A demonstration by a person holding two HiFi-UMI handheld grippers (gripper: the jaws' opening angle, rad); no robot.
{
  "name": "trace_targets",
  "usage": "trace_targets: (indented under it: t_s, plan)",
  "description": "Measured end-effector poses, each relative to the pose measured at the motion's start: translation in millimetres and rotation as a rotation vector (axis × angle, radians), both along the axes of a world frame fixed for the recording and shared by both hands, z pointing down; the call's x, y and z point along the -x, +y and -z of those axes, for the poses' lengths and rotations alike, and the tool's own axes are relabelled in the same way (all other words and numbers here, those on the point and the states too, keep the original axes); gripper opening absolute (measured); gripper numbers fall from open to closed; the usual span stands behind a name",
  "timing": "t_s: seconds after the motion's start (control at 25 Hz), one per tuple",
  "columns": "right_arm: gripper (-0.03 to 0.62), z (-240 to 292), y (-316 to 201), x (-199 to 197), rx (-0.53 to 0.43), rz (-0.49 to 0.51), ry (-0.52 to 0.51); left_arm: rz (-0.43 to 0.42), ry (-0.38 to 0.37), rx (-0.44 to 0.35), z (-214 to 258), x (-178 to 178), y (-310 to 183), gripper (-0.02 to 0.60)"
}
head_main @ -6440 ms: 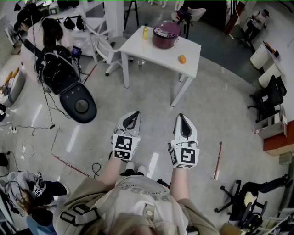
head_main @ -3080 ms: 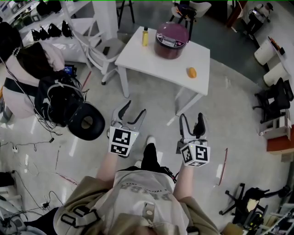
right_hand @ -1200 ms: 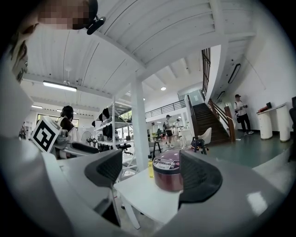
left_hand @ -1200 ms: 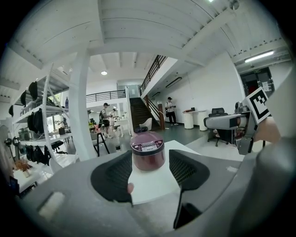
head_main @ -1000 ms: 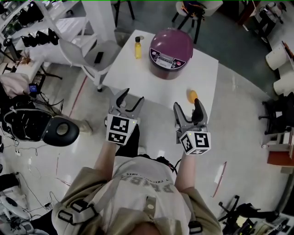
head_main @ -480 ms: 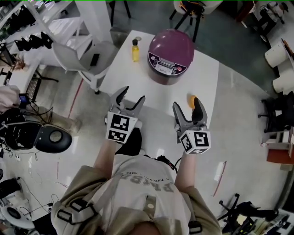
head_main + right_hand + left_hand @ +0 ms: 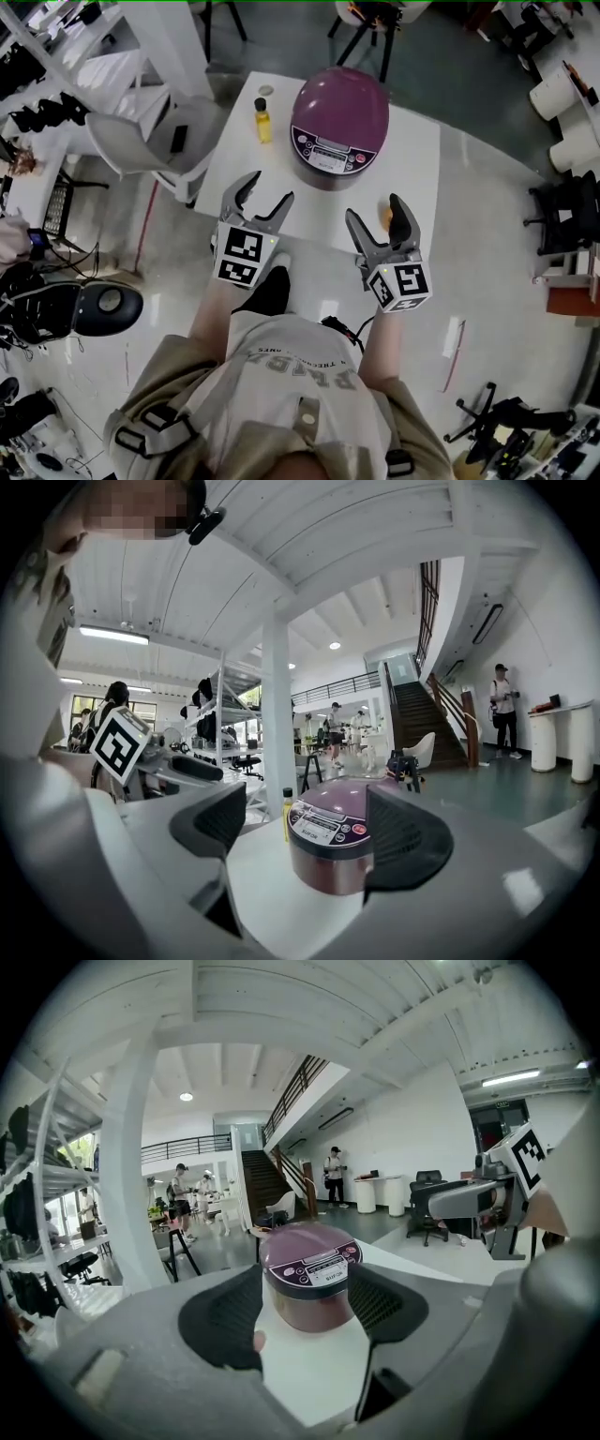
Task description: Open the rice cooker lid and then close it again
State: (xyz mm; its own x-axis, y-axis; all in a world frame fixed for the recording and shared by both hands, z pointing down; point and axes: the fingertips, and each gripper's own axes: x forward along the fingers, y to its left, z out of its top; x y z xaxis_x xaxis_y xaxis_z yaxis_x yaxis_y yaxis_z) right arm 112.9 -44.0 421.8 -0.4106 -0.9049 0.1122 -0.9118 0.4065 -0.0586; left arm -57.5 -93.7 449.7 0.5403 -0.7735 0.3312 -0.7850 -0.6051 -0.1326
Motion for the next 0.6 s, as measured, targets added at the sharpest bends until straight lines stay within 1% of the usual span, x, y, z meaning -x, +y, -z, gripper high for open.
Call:
trace_targets:
  t_s: [0.08, 0.32, 0.6]
  plan:
    - [0.373, -2, -12, 3, 0.01, 0.007, 0.019, -0.023, -0.01, 0.002, -2, -2, -14, 0.296]
    - [0.377, -11, -51, 7, 0.036, 0.007, 0.03, -0.087, -0.036, 0.018, -14, -9, -54, 0.305]
    - [0.377, -16, -92, 18, 0.074, 0.043, 0.08, -0.165, -0.059, 0.031, -16, -16, -98, 0.319]
